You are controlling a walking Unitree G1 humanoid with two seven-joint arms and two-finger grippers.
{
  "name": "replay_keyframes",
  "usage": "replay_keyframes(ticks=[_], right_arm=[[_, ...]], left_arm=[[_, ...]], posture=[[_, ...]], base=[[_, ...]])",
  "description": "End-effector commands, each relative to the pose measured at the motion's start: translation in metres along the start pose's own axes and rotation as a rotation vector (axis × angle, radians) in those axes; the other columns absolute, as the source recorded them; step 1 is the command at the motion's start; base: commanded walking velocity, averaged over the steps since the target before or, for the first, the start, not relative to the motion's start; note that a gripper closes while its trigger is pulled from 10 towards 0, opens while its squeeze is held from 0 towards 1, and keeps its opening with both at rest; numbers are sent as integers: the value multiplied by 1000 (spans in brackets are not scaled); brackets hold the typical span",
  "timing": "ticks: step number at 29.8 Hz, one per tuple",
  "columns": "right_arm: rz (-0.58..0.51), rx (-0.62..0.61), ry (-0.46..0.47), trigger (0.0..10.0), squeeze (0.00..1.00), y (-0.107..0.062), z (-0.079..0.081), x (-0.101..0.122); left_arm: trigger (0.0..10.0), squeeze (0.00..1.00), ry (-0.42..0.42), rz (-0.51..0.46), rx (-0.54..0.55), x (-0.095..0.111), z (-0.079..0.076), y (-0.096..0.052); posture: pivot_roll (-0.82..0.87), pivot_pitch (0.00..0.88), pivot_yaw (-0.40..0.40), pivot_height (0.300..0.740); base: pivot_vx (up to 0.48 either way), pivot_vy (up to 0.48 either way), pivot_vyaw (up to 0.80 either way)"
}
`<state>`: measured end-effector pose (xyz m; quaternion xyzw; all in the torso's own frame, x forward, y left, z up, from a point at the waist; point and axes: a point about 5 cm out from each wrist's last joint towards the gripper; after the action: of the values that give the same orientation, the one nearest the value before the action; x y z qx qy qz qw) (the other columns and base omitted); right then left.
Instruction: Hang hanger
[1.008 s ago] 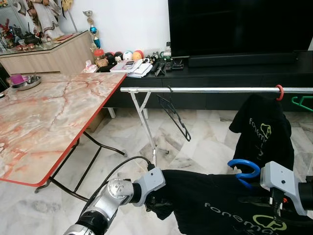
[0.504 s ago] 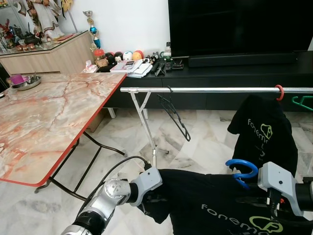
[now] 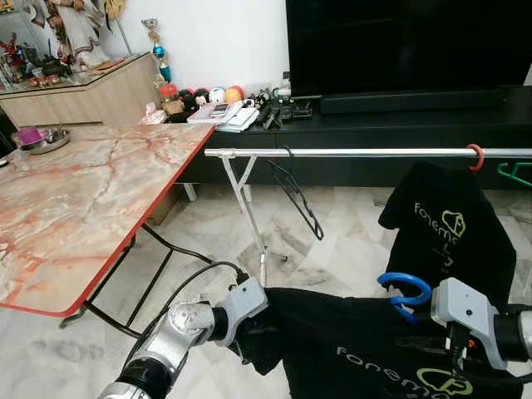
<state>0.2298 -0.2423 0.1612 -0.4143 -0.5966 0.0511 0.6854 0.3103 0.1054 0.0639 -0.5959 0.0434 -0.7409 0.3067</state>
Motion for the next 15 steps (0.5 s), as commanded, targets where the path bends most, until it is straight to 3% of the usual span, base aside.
replay_keyframes(ticks=[1, 11, 15], right_arm=[[-24, -8, -36, 10000, 0, 1, 0, 7], [-22, -70, -29, 10000, 0, 0, -7, 5], [141, -165, 1, 10000, 0, -3, -17, -20]], left_arm=[[0, 0, -28, 25, 28, -9, 4, -12], [0, 0, -49, 46, 98, -15, 17, -29], [0, 0, -52, 52, 194, -16, 29, -39]], posture=[[-17, 0, 142, 740], [-3, 0, 139, 740], [-2, 0, 138, 740]], base=[[0, 0, 0], [0, 0, 0], [0, 0, 0]])
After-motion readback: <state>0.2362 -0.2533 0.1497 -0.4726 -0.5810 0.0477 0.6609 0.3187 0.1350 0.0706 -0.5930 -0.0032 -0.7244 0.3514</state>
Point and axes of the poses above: a point about 5 cm out from each wrist's last joint towards the gripper, its own y axis pointing out of the wrist towards the gripper, its own x axis along the axis of the wrist's last joint, z = x × y, and after that the axes turned 9 degrees about y, right-handed
